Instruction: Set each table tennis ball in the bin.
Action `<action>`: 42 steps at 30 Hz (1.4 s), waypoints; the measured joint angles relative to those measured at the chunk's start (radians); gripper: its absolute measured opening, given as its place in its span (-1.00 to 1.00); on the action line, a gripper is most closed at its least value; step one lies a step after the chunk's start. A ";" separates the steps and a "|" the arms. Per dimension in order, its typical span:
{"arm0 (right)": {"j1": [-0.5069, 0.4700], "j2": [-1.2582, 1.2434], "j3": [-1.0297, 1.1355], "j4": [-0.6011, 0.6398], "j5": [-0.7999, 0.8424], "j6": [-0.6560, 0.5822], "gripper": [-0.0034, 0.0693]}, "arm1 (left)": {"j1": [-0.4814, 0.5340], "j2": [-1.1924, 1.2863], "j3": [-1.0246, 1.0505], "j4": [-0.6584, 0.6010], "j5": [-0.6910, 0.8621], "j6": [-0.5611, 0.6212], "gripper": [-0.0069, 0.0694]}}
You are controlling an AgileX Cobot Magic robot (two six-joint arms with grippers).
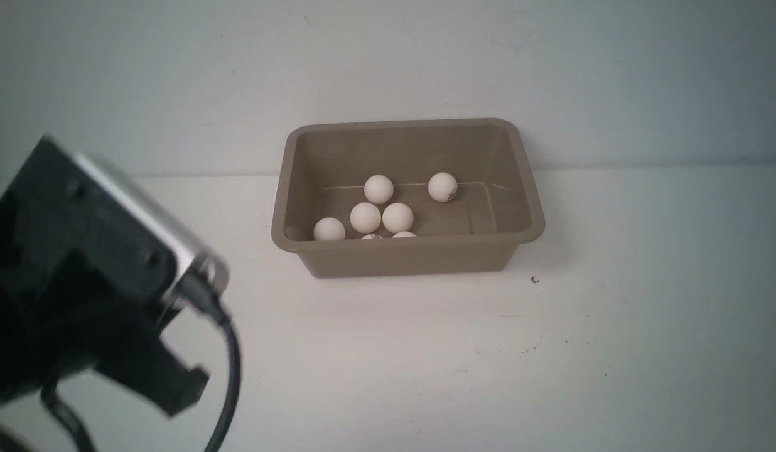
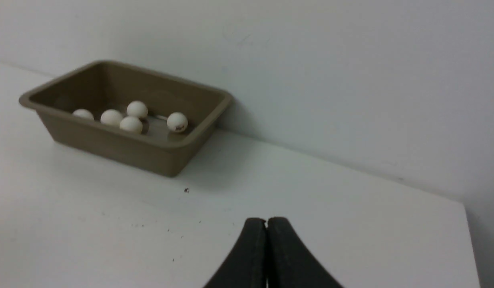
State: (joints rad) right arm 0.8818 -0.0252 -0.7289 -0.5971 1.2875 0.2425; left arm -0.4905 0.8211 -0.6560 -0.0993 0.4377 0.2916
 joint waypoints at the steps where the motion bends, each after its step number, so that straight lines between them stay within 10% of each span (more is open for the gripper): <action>1: 0.000 0.000 0.025 0.011 -0.013 0.001 -0.95 | 0.000 -0.024 0.025 -0.004 0.000 -0.013 -0.83; 13: 0.000 0.002 0.227 0.113 -0.413 0.073 -0.95 | 0.000 -0.153 0.099 -0.004 0.067 -0.033 -0.83; 42: 0.000 0.002 0.262 0.133 -0.409 0.101 -0.95 | 0.013 -0.162 0.099 0.005 0.273 -0.029 -0.83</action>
State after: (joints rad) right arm 0.8818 -0.0233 -0.4673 -0.4642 0.8785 0.3439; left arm -0.4779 0.6590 -0.5571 -0.0942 0.7105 0.2622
